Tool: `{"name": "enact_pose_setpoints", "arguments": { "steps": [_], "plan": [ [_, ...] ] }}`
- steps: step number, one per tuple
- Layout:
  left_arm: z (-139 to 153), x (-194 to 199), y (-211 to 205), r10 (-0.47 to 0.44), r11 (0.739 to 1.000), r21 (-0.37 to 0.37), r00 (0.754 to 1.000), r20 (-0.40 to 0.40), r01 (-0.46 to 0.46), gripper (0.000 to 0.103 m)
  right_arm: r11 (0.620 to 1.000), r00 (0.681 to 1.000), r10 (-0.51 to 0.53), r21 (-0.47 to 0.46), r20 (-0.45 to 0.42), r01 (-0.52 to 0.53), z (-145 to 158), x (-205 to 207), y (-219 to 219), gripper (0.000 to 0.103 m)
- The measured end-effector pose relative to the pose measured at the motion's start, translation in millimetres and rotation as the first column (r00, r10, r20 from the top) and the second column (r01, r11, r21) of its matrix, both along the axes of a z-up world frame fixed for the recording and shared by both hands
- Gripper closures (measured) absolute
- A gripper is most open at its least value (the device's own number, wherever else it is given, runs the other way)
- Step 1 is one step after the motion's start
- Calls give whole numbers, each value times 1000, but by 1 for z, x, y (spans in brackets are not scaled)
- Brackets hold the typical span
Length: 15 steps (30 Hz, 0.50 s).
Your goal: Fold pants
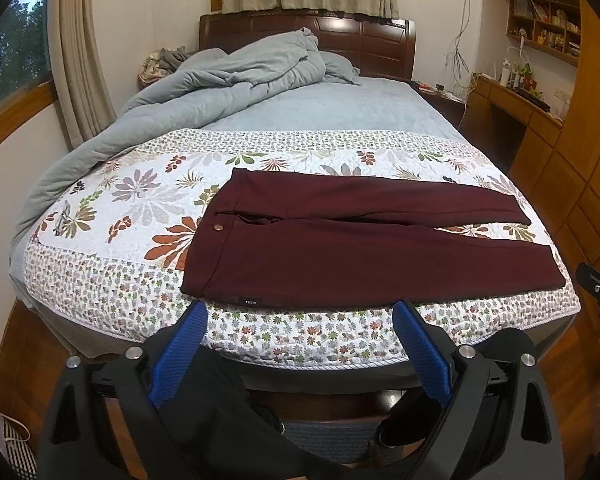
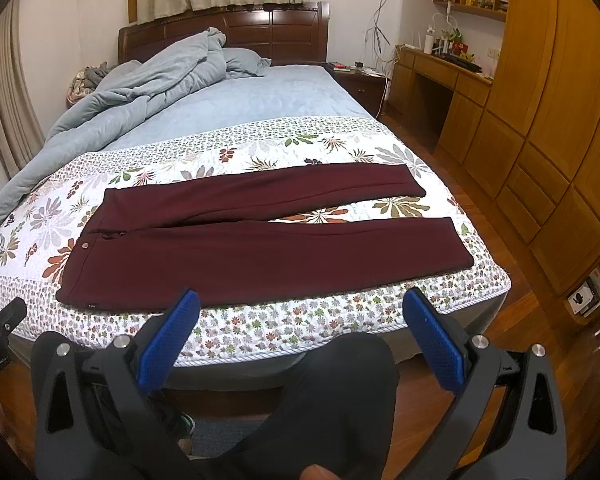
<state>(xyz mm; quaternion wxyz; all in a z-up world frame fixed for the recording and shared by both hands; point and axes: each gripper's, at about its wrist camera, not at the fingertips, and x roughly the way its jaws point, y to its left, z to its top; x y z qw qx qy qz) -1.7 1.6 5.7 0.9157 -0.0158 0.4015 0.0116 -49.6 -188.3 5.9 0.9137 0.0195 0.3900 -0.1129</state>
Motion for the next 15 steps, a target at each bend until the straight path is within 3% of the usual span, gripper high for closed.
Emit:
{"name": "enact_pose_setpoints", "arguments": {
  "steps": [15],
  "plan": [
    [2, 1, 0, -1, 1000, 3, 1000, 2, 1, 9, 1000, 1000, 2, 3, -3, -2, 2, -2, -1, 2]
  ]
}}
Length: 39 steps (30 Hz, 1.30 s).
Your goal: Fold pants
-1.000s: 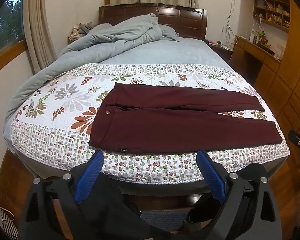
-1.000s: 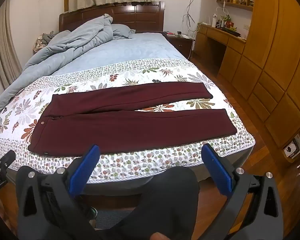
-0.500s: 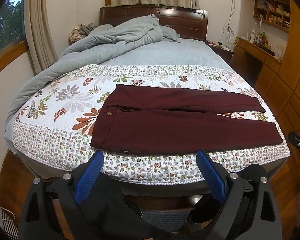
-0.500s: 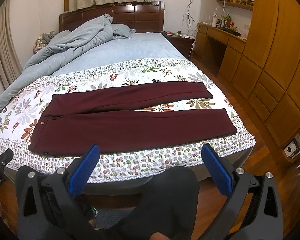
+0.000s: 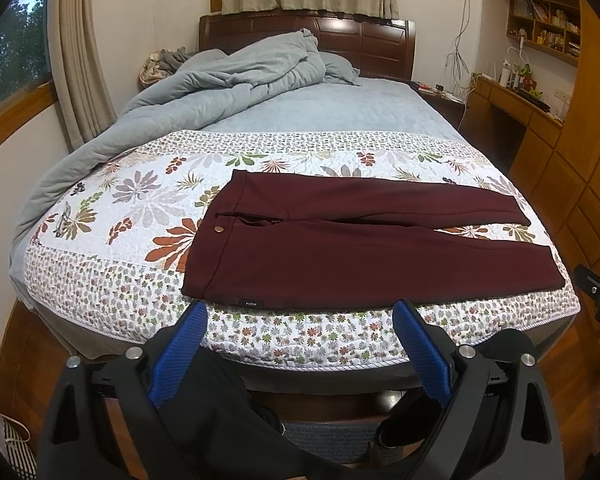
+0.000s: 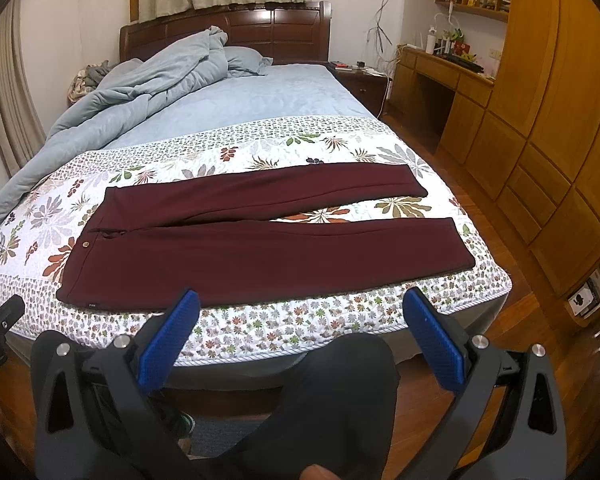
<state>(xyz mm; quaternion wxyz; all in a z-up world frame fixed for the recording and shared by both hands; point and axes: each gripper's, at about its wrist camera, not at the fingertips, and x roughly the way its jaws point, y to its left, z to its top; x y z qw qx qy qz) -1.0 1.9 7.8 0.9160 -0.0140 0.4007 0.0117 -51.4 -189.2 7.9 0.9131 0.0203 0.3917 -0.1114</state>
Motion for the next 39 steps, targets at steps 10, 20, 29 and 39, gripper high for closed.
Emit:
{"name": "enact_pose_setpoints", "arguments": {
  "steps": [10, 20, 29, 39],
  "plan": [
    [3, 0, -1, -1, 1000, 3, 1000, 2, 1, 9, 1000, 1000, 3, 1, -4, -3, 0, 3, 1, 2],
    [2, 0, 1, -2, 1000, 5, 1000, -2, 2, 9, 1000, 1000, 1, 7, -13, -1, -4, 4, -3, 2],
    [-3, 0, -2, 0, 1000, 5, 1000, -8, 0, 9, 1000, 1000, 1, 9, -16, -1, -7, 4, -3, 2],
    [-4, -1, -2, -1, 1000, 7, 1000, -7, 1, 9, 1000, 1000, 1, 9, -17, -1, -9, 4, -3, 2]
  ]
}}
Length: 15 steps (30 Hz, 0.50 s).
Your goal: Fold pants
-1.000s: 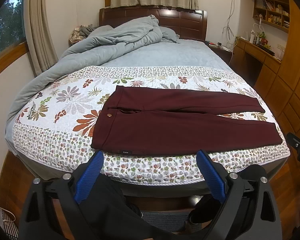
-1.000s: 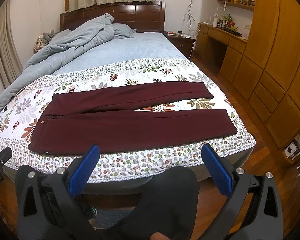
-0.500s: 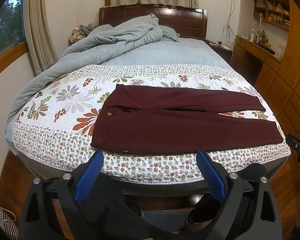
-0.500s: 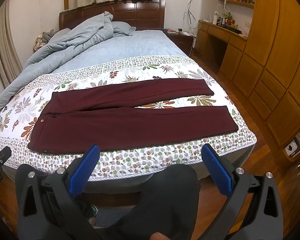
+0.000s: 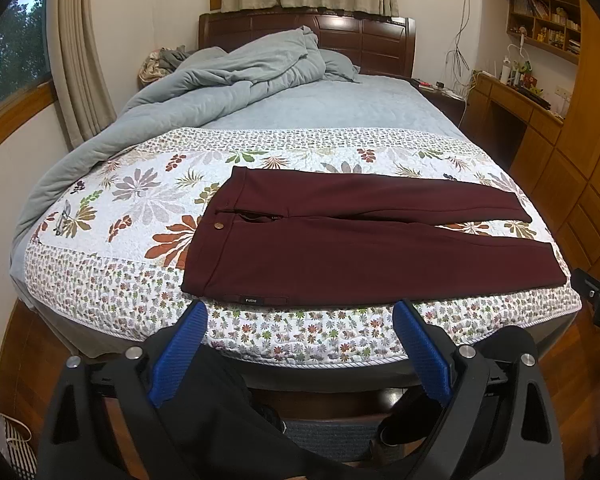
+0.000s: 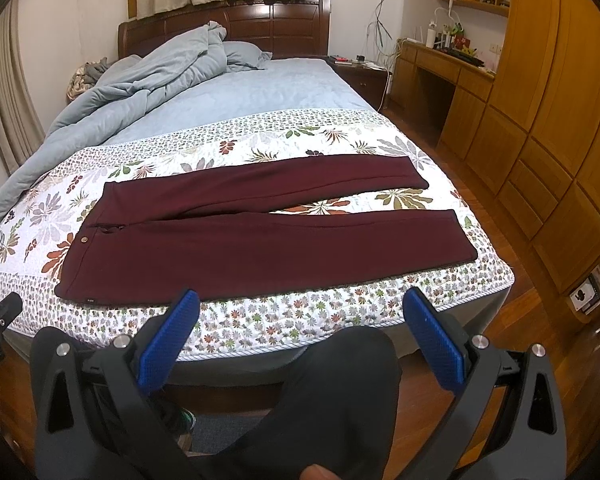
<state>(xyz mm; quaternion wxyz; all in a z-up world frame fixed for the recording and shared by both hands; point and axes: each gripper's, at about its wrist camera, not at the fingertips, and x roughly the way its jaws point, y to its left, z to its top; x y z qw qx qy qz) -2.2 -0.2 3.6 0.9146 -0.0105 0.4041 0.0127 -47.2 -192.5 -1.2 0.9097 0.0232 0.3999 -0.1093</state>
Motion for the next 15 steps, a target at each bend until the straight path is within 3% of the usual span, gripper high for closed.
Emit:
{"name": "enact_pose_setpoints", "arguments": {
  "steps": [15],
  "plan": [
    [0, 1, 0, 1, 1000, 3, 1000, 1, -1, 9, 1000, 1000, 0, 1, -6, 0, -7, -1, -1, 2]
  ]
}}
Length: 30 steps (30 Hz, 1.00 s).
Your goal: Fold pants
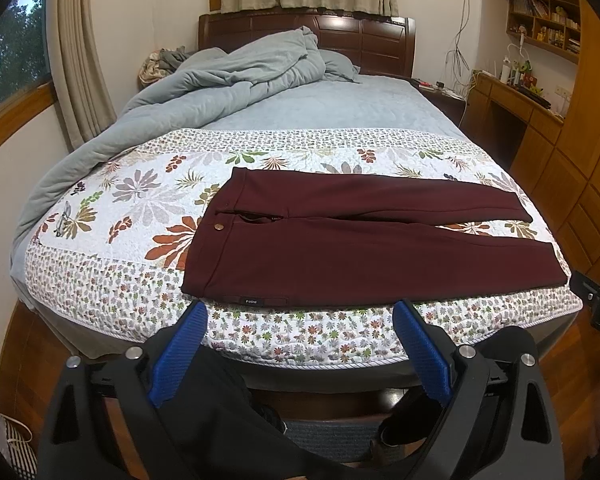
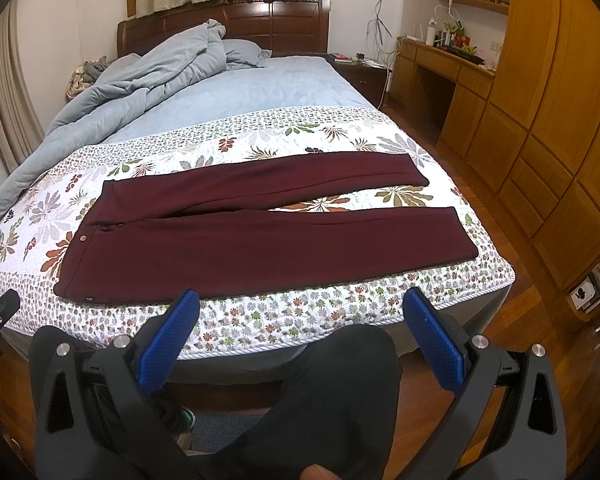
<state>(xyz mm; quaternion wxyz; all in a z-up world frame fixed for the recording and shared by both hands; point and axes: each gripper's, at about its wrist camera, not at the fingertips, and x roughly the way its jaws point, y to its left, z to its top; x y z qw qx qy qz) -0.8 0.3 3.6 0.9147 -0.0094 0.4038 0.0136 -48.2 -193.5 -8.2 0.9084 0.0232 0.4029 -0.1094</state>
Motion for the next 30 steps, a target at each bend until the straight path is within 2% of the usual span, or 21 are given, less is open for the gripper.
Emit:
{"name": "enact_pose_setpoints", "arguments": {
  "steps": [12, 14, 16, 17, 18, 19, 21, 22, 24, 25, 26, 27, 30],
  "plan": [
    [-5, 9, -4, -4, 1000, 8, 1000, -13, 4, 9, 1000, 1000, -1, -1, -16, 1, -7, 6, -3, 2],
    [-9, 13, -6, -1, 999, 38, 1000, -17, 1, 9, 1000, 1000, 8, -8, -16, -8, -8, 11, -3, 2],
    [-19, 21, -8, -46, 996, 70, 999, -24, 48, 9, 997, 996, 75, -1, 37, -75, -7, 17, -4, 2],
    [-27, 27, -9, -114, 991, 62, 993, -39, 116, 9, 994, 991, 113, 3, 75, -114, -7, 20, -5, 2],
    [-40, 37, -8, -223, 974, 18, 971, -81, 225, 9, 985, 978, 172, 4, 116, -173, -10, 25, -8, 2],
    [-54, 49, -4, -298, 955, -36, 944, -144, 296, 9, 978, 971, 210, -11, 115, -210, -15, 33, -9, 2],
    [-76, 70, 9, -344, 939, -68, 912, -223, 337, 9, 970, 971, 238, -56, 17, -237, -33, 59, -14, 2],
    [-81, 80, 16, -325, 944, -22, 918, -228, 329, 9, 968, 970, 245, -52, -2, -245, -39, 68, -18, 2],
    [-86, 107, 39, -263, 947, 138, 945, -194, 291, 9, 961, 961, 275, 7, 24, -275, -44, 84, -33, 2],
    [-88, 123, 53, -247, 947, 161, 951, -185, 277, 9, 958, 958, 286, 27, 32, -287, -44, 90, -37, 2],
    [-88, 140, 69, -233, 954, 148, 955, -183, 262, 9, 955, 956, 293, 50, 26, -294, -47, 101, -43, 2],
    [-88, 168, 94, -223, 968, 75, 957, -185, 239, 9, 953, 955, 295, 64, 10, -295, -50, 111, -46, 2],
    [-95, 242, 153, -180, 982, -97, 962, -207, 162, 9, 947, 951, 305, 126, -56, -297, -67, 149, -56, 2]
  ]
}}
